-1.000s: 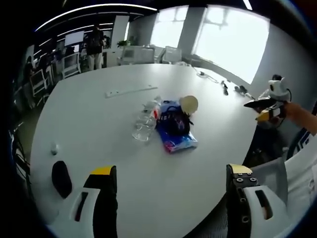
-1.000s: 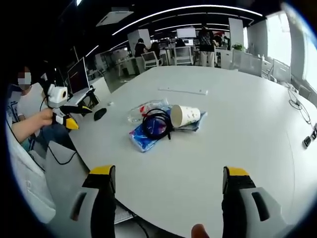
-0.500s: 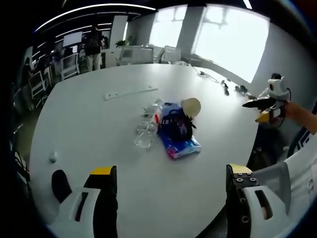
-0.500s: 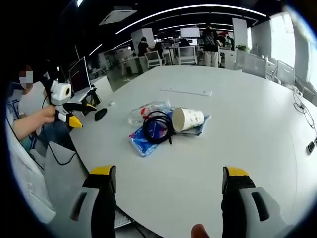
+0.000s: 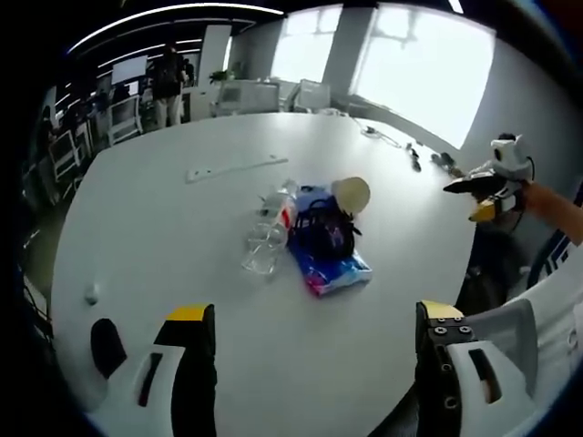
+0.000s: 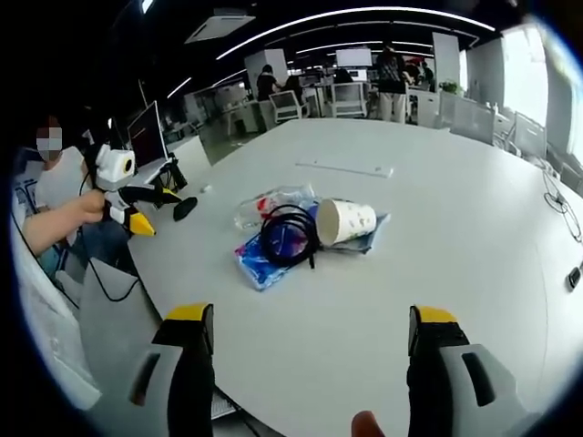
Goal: Arrange the tabletop items into an orderly group along one side of the table until the central work area is clear of visible clutter.
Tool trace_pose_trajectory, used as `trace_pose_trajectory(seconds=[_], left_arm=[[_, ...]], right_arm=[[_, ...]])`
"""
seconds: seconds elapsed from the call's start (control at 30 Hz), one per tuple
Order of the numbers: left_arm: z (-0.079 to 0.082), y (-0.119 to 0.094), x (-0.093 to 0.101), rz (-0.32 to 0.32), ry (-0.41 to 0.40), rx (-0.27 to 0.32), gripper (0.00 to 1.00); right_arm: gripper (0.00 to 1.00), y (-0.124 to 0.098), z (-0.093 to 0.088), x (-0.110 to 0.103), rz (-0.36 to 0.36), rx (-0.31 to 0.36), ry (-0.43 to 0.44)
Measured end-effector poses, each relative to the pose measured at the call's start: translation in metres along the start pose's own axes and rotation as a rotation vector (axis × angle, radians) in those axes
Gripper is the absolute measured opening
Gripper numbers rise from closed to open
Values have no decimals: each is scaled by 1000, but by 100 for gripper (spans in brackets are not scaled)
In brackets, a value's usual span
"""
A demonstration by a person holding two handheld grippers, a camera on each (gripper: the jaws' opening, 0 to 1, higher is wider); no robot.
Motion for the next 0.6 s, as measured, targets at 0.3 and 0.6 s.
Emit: trace_pose_trajectory(seconds=[0.3,0.6], left_arm=[[4,5,-1,4,-3,-1,88],[7,14,-1,2,1,-13,88]], right_arm=[[87,2,1,5,5,3,-2],[86,6,0,7,13,-2,-3]])
Point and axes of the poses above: the point that each gripper's makers call its tool centre point, and the gripper's own axes: y roughly forward along the fingers, x roughly to its right, z roughly out of its top, the point moved 4 cm from there along -y, roughly backward along the fingers, and after that the axes turned 15 degrees about -y, right-handed, at the moved point
